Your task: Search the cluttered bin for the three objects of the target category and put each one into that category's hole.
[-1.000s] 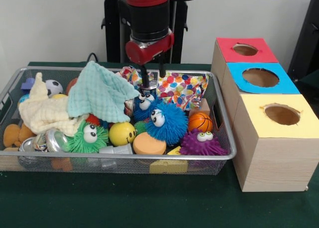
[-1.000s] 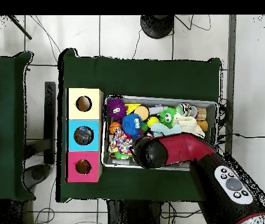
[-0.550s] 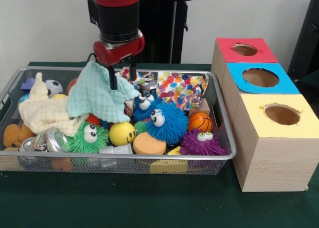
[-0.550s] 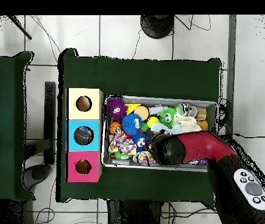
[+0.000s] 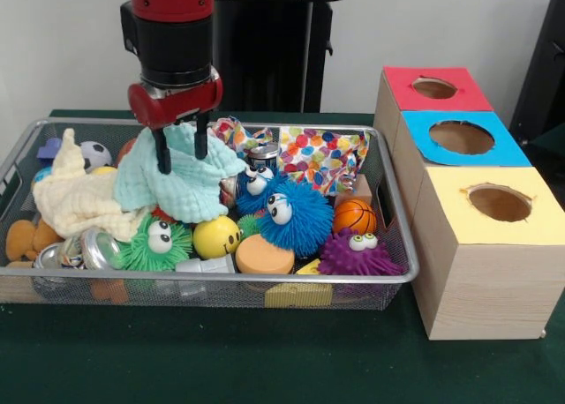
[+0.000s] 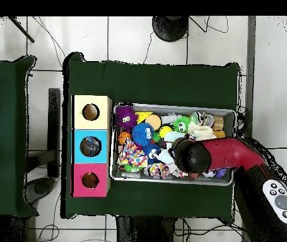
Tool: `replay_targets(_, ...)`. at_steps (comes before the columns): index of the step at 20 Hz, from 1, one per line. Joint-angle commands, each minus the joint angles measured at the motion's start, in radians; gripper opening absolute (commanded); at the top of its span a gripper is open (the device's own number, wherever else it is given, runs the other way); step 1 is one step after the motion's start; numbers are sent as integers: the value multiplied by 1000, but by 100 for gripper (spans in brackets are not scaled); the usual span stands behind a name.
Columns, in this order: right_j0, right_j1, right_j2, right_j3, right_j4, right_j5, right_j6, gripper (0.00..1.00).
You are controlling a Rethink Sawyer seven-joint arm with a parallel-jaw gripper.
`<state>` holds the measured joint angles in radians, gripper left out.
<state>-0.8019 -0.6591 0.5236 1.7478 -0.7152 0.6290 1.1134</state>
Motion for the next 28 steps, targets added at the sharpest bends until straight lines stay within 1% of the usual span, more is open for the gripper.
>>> replay_targets(1,-26,66,39,-95,-87,107,-258,100)
replay_targets(5,-49,98,57,-140,-133,111,-344,100)
replay_targets(11,-75,111,69,-201,-186,142,-451,100)
replay_targets(16,-105,117,89,-227,-190,162,-533,100)
replay_targets(19,-111,122,92,-246,-187,169,-553,100)
replay_targets(23,-112,133,99,-257,-184,161,-587,100)
replay_targets(25,-110,143,105,-274,-180,153,-601,100)
replay_targets(28,-105,135,109,-289,-167,165,-625,100)
